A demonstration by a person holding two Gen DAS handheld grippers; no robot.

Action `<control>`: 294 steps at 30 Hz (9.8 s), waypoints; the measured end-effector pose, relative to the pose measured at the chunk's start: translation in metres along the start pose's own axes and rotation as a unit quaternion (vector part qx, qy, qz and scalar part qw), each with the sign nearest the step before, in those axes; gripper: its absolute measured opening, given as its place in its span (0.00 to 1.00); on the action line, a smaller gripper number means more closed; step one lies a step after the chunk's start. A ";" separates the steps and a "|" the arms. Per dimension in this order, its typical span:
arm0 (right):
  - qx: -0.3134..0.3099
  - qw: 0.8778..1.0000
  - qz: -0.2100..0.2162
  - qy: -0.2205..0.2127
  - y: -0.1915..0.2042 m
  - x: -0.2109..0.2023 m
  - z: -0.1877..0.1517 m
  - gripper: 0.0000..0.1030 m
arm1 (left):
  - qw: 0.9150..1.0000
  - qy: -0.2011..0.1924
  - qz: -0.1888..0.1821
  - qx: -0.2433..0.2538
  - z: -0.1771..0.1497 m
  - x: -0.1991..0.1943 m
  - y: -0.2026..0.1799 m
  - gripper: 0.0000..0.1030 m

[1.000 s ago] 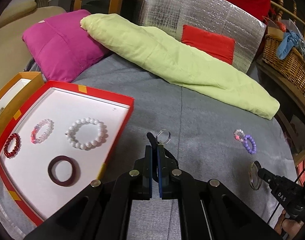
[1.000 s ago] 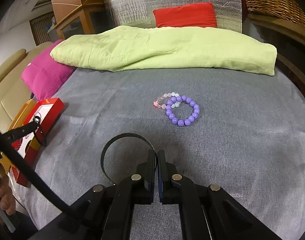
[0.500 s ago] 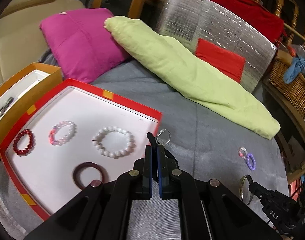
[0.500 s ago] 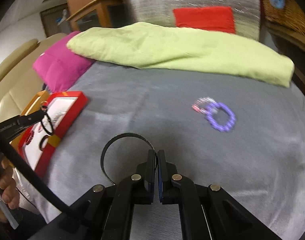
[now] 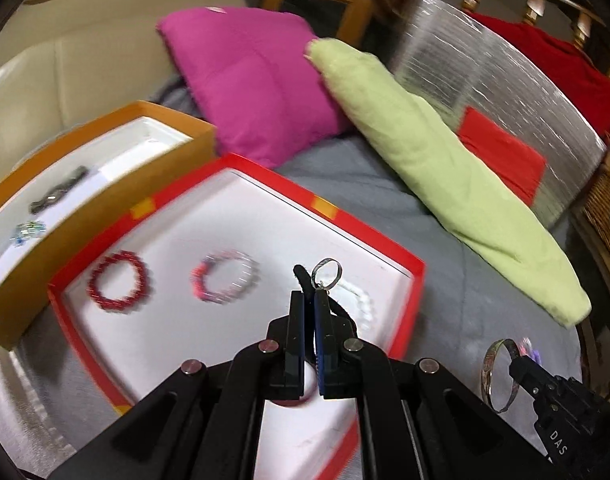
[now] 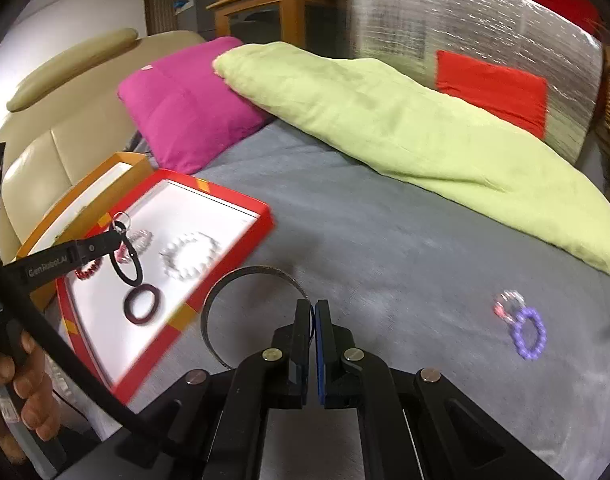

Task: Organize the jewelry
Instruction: 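Carry the hair tie and silver bangle toward the red-rimmed tray with both tools, then lower the silver bangle into the tray and open the right tool, then lower the black hair tie into the tray and open the left tool, then move both tools toward the purple and pink bracelets on the bed, then grasp the pink-and-clear bracelet with the left tool while the right tool grasps the purple bead bracelet, then carry both held bracelets toward the red-rimmed tray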

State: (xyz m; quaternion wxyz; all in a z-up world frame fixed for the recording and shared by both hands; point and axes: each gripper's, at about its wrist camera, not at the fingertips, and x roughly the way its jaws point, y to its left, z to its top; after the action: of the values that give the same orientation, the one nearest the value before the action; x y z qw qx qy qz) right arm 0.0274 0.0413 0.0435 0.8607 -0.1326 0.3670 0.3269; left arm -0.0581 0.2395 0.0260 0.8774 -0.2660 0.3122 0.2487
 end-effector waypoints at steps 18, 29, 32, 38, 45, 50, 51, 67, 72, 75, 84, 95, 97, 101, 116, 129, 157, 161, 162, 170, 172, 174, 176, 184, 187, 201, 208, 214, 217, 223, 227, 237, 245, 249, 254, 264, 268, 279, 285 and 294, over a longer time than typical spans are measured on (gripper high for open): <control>-0.025 0.999 0.036 0.027 0.081 0.082 0.056 0.03 | 0.996 0.043 -0.014 -0.083 0.014 0.017 0.059 0.04; -0.027 0.998 0.044 0.048 0.094 0.120 0.065 0.03 | 0.992 0.076 -0.049 -0.088 0.015 0.029 0.061 0.04; -0.032 0.997 0.046 0.056 0.101 0.127 0.068 0.03 | 0.992 0.089 -0.029 -0.079 0.012 0.035 0.059 0.04; -0.042 0.996 0.048 0.060 0.113 0.134 0.071 0.03 | 0.994 0.087 0.013 -0.065 0.010 0.036 0.065 0.04; -0.052 0.996 0.043 0.062 0.122 0.133 0.075 0.03 | 0.994 0.090 0.032 -0.060 0.009 0.039 0.066 0.04; -0.054 0.996 0.040 0.065 0.122 0.134 0.076 0.03 | 0.994 0.089 0.036 -0.057 0.009 0.039 0.065 0.04; -0.054 0.996 0.039 0.066 0.122 0.134 0.076 0.03 | 0.994 0.089 0.038 -0.057 0.010 0.039 0.065 0.04; -0.054 0.996 0.035 0.069 0.127 0.141 0.079 0.03 | 0.993 0.094 0.050 -0.059 0.008 0.043 0.067 0.04; -0.054 0.996 0.034 0.070 0.129 0.146 0.081 0.03 | 0.992 0.097 0.054 -0.056 0.007 0.045 0.065 0.04; -0.056 0.995 0.035 0.072 0.131 0.149 0.081 0.03 | 0.992 0.098 0.056 -0.056 0.007 0.046 0.065 0.04; -0.055 0.995 0.033 0.076 0.130 0.154 0.082 0.03 | 0.991 0.101 0.060 -0.059 0.007 0.050 0.066 0.04; -0.053 0.995 0.035 0.079 0.130 0.157 0.082 0.06 | 0.991 0.105 0.065 -0.059 0.006 0.052 0.067 0.05; -0.053 0.995 0.036 0.078 0.130 0.157 0.082 0.07 | 0.990 0.106 0.067 -0.060 0.005 0.052 0.068 0.05; -0.047 0.996 0.037 0.070 0.129 0.153 0.085 0.07 | 0.990 0.104 0.076 -0.056 0.006 0.053 0.068 0.05; -0.003 0.998 0.040 0.046 0.099 0.127 0.084 0.06 | 0.988 0.064 0.129 -0.055 0.006 0.038 0.067 0.54; 0.048 0.998 0.035 0.020 0.039 0.077 0.052 0.22 | 0.987 -0.030 0.144 -0.071 0.013 0.007 0.047 0.68; 0.242 0.962 -0.095 0.081 -0.251 0.033 -0.056 0.25 | 0.986 -0.067 0.032 0.149 -0.053 0.013 -0.151 0.74; 0.206 0.969 -0.114 0.072 -0.244 0.024 -0.061 0.09 | 0.982 -0.058 0.022 0.178 -0.063 0.017 -0.170 0.74; 0.208 0.969 -0.114 0.067 -0.245 0.017 -0.067 0.09 | 0.982 -0.055 0.016 0.181 -0.064 0.018 -0.175 0.74; 0.270 0.959 -0.073 0.042 -0.259 -0.026 -0.118 0.10 | 0.968 0.043 -0.072 0.238 -0.095 0.052 -0.243 0.74; 0.277 0.958 -0.065 0.036 -0.265 -0.032 -0.122 0.10 | 0.962 0.063 -0.087 0.249 -0.098 0.058 -0.267 0.74; 0.280 0.957 -0.064 0.032 -0.270 -0.032 -0.124 0.10 | 0.961 0.073 -0.095 0.251 -0.097 0.065 -0.286 0.74; 0.298 0.953 -0.047 0.028 -0.277 -0.031 -0.125 0.10 | 0.960 0.072 -0.084 0.256 -0.095 0.075 -0.312 0.74; 0.316 0.949 -0.012 0.017 -0.285 -0.028 -0.119 0.10 | 0.941 0.125 -0.036 0.311 -0.119 0.129 -0.350 0.21; 0.319 0.948 -0.005 0.014 -0.286 -0.029 -0.118 0.10 | 0.933 0.118 -0.043 0.338 -0.127 0.113 -0.345 0.08; 0.298 0.954 -0.022 -0.014 -0.268 -0.044 -0.110 0.10 | 0.943 0.092 -0.083 0.310 -0.134 0.037 -0.259 0.08; 0.294 0.954 -0.028 -0.045 -0.265 -0.057 -0.103 0.10 | 0.948 0.098 -0.081 0.291 -0.124 0.035 -0.247 0.08; 0.281 0.959 -0.020 -0.042 -0.259 -0.054 -0.099 0.10 | 0.952 0.096 -0.078 0.280 -0.118 0.040 -0.246 0.08; 0.279 0.959 -0.018 -0.043 -0.258 -0.054 -0.100 0.10 | 0.952 0.096 -0.076 0.282 -0.120 0.039 -0.247 0.08; 0.279 0.959 -0.014 -0.047 -0.258 -0.055 -0.100 0.10 | 0.952 0.091 -0.072 0.284 -0.122 0.036 -0.246 0.08; 0.277 0.960 -0.011 -0.048 -0.257 -0.056 -0.099 0.10 | 0.953 0.089 -0.072 0.281 -0.121 0.035 -0.244 0.08; 0.267 0.962 -0.013 -0.044 -0.253 -0.053 -0.098 0.10 | 0.956 0.085 -0.071 0.270 -0.117 0.036 -0.240 0.08; 0.259 0.965 -0.020 -0.041 -0.251 -0.052 -0.097 0.10 | 0.957 0.085 -0.063 0.270 -0.118 0.037 -0.236 0.08; 0.258 0.965 -0.022 -0.041 -0.251 -0.052 -0.097 0.10 | 0.957 0.085 -0.062 0.270 -0.118 0.037 -0.237 0.08; 0.256 0.966 -0.026 -0.040 -0.250 -0.052 -0.097 0.10 | 0.957 0.084 -0.064 0.270 -0.118 0.037 -0.238 0.08; 0.255 0.966 -0.029 -0.039 -0.249 -0.052 -0.096 0.10 | 0.958 0.079 -0.058 0.269 -0.117 0.038 -0.237 0.08; 0.255 0.966 -0.029 -0.039 -0.249 -0.051 -0.096 0.10 | 0.958 0.078 -0.058 0.268 -0.116 0.038 -0.237 0.08; 0.250 0.967 -0.034 -0.037 -0.247 -0.050 -0.096 0.10 | 0.960 0.075 -0.059 0.262 -0.112 0.035 -0.234 0.08; 0.248 0.967 -0.034 -0.038 -0.245 -0.050 -0.096 0.10 | 0.961 0.073 -0.056 0.262 -0.112 0.034 -0.231 0.08; 0.239 0.970 -0.037 -0.037 -0.240 -0.048 -0.094 0.10 | 0.962 0.070 -0.052 0.257 -0.109 0.033 -0.226 0.08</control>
State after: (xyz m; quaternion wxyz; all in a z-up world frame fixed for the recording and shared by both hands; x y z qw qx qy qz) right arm 0.1100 -0.2054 0.0104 0.8919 0.0755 0.3972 0.2025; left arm 0.0551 0.0138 0.0017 0.9040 -0.0638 0.4121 0.0945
